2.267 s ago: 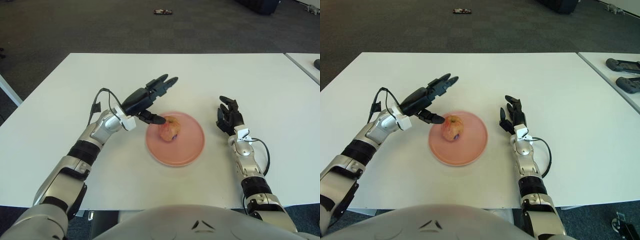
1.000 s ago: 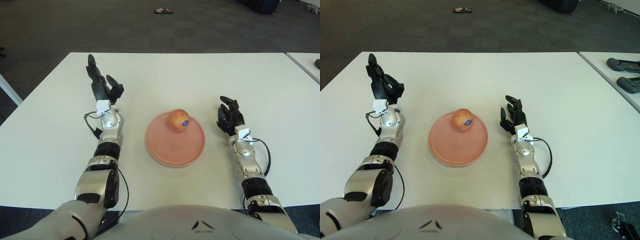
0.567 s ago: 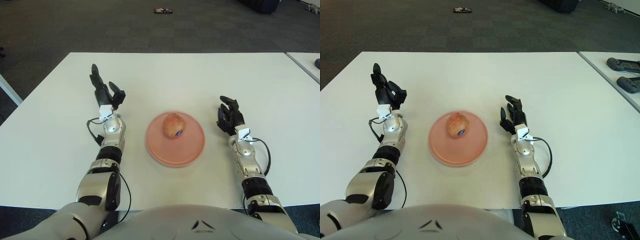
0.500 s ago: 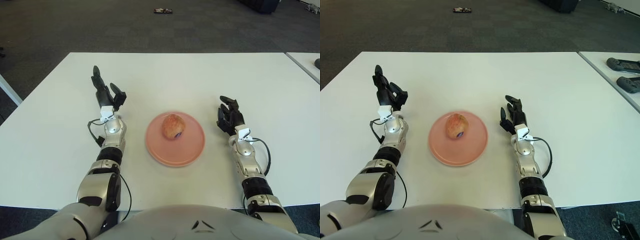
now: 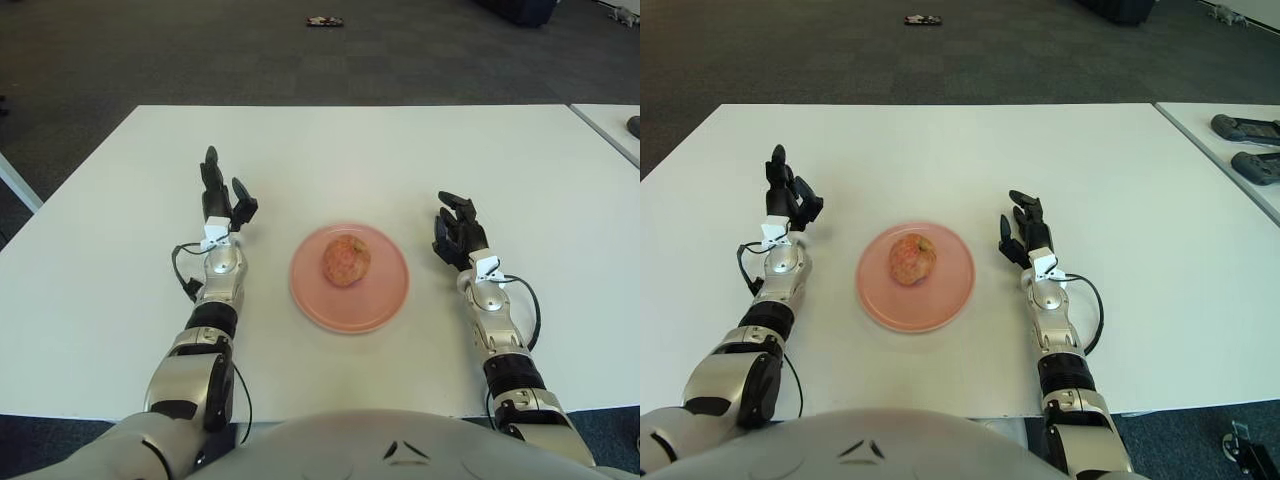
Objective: Put the apple into the plate.
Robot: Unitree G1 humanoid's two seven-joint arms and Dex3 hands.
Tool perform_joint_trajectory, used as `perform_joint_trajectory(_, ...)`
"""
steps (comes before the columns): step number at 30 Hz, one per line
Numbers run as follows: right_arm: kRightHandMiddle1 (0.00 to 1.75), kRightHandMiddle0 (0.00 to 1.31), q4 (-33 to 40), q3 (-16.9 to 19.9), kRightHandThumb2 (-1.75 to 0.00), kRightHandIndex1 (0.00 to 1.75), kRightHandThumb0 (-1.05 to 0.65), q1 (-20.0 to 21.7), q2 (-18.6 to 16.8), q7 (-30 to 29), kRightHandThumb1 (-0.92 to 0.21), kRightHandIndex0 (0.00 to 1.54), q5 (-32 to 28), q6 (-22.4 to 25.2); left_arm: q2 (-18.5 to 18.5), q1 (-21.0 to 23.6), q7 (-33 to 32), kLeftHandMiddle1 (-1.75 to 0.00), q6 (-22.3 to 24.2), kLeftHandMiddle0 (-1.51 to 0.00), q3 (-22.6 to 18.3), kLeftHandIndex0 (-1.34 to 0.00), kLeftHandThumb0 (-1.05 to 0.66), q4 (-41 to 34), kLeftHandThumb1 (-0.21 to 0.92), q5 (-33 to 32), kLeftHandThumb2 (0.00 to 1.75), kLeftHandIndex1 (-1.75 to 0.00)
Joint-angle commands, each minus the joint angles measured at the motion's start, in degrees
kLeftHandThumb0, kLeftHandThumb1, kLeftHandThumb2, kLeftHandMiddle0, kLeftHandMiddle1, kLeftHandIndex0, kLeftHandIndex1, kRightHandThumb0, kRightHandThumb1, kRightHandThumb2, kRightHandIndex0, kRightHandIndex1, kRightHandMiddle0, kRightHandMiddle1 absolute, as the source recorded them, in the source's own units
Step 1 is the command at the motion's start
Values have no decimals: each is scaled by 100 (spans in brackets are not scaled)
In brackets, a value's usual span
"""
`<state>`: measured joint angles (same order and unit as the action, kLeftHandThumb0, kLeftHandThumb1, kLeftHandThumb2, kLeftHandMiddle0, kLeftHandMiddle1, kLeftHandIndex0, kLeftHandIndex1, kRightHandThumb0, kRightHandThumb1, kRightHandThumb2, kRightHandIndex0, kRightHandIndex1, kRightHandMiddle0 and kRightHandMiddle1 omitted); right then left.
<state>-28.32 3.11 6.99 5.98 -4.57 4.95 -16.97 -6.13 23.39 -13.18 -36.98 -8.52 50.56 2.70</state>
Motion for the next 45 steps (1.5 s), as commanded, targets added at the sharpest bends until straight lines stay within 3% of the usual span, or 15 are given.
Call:
perform_joint_trajectory(1, 72, 0, -244, -56, -76, 0, -76, -283, -85, 78, -92, 26, -36, 275, -200, -105, 302, -4, 301, -18, 104, 0, -89, 30, 92, 54, 104, -38)
perform_joint_trajectory(14, 73, 0, -244, -44, -77, 0, -76, -277, -107, 74, -92, 26, -45, 283, -370, -370, 974, 0, 1386, -12, 199, 0, -89, -399, 92, -59, 101, -27)
perform_joint_trajectory(22, 73, 0, -277, -37, -76, 0, -75, -242, -113, 89, -92, 25, -58, 281, -382, -483, 1298, 0, 1717, -10, 186, 0, -86, -653, 92, -197, 100, -26)
perform_joint_trajectory(30, 73, 0, -291, -39, -76, 0, -75, -222, -116, 89, -92, 26, -55, 280, -352, -561, 1394, 0, 1841, -9, 206, 0, -84, -830, 92, -228, 99, -25)
perform_joint_trajectory(45, 73, 0, -257, -46, -76, 0, -76, -215, -106, 72, -92, 26, -28, 311, -255, -798, 1217, 0, 1463, -7, 450, 0, -84, -970, 92, 92, 103, -20)
